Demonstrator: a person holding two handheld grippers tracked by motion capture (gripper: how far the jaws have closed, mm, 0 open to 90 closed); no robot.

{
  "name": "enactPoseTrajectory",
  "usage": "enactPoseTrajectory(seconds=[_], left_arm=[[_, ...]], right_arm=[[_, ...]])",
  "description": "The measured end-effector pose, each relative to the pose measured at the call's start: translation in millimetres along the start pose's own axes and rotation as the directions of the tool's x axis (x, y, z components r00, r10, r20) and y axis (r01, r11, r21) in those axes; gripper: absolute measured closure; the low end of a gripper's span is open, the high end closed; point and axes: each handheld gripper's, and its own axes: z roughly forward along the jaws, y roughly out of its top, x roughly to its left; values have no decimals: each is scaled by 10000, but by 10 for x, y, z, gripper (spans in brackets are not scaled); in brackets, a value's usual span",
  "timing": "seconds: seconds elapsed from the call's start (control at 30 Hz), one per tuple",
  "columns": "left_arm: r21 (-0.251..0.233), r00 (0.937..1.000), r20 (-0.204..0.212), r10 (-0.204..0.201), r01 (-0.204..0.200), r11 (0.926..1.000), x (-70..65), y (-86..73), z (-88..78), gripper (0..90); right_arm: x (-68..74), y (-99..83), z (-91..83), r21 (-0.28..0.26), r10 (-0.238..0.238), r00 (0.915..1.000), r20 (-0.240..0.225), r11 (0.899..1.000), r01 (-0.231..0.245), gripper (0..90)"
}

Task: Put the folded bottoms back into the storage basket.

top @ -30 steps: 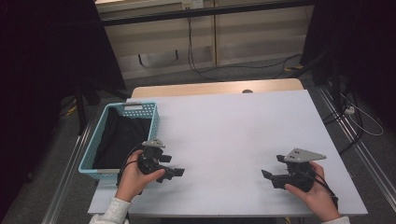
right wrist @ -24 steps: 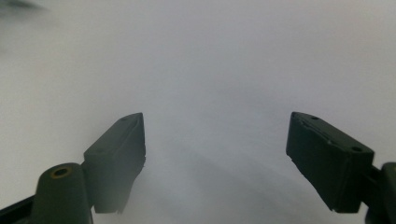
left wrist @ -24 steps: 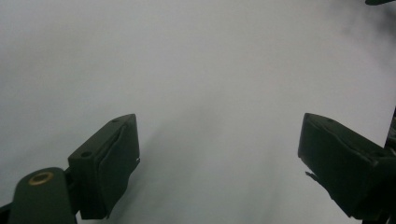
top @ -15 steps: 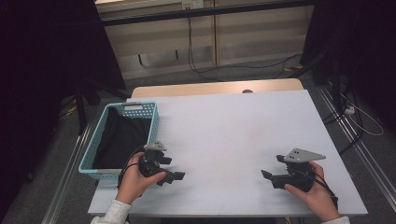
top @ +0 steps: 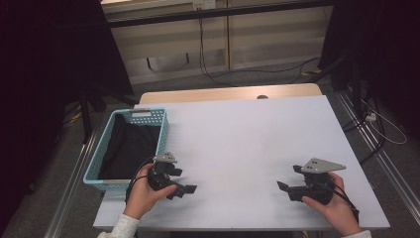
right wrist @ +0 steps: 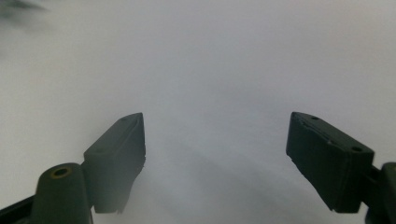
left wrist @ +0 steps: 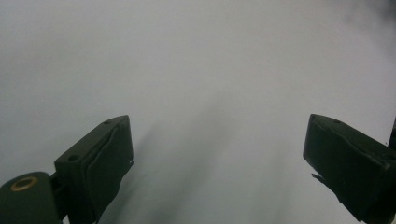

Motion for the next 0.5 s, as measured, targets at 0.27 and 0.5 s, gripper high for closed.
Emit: enactPoseTrajectory(seconds=[0.27, 0.5], left_arm=[[133, 10000, 8, -66, 66, 9999, -14, -36, 27, 77], [127, 10000, -23, -87, 87, 9999, -22, -53, 33, 77]], right_arm=[[10, 2, -12, -19, 26, 10000, -53, 10000, -26, 189], [-11, -61, -59, 21, 59, 10000, -26, 10000, -59, 189]])
